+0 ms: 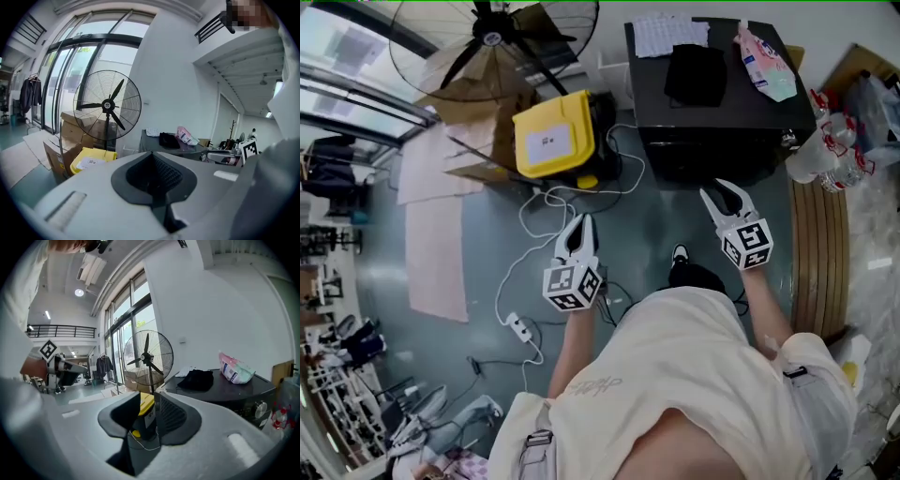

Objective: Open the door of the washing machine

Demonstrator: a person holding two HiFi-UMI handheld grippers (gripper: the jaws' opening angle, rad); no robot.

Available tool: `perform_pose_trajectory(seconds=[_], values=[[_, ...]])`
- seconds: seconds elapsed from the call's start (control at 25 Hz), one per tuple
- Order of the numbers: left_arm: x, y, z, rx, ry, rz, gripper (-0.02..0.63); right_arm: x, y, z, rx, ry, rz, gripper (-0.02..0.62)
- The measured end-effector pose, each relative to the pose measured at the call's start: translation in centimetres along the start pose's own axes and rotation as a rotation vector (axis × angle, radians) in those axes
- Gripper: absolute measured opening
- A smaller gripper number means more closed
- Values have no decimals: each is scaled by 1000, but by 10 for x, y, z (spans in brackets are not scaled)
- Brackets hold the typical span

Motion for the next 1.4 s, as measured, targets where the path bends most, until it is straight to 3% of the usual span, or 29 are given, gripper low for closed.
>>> perform_pose_trajectory(seconds=[0.2, 0.52, 0.72, 1.12, 1.4], values=[[-40, 23, -15, 0, -21, -18, 17, -32, 1, -29, 15, 43, 26, 130], [-83, 10, 1, 19, 0, 45, 17, -70, -14, -58, -61, 27, 68, 130], [-122, 17, 12, 24, -71, 53, 17, -94, -23, -64, -58, -6, 137, 130], [-206, 58, 51, -70, -296, 73, 17, -145, -79, -68, -186, -224, 332, 138], [-236, 76, 70, -107, -385, 83, 17, -164, -131, -86, -456, -393, 345, 157]])
Point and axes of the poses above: the fingertips, and each gripper's own axes: x backward along the fingers, z to its left, y out of its top, the point moved 2 cm from there along x, backward along the fingers, and after that the axes turned 12 degrees about y, right-handed, at the moved point
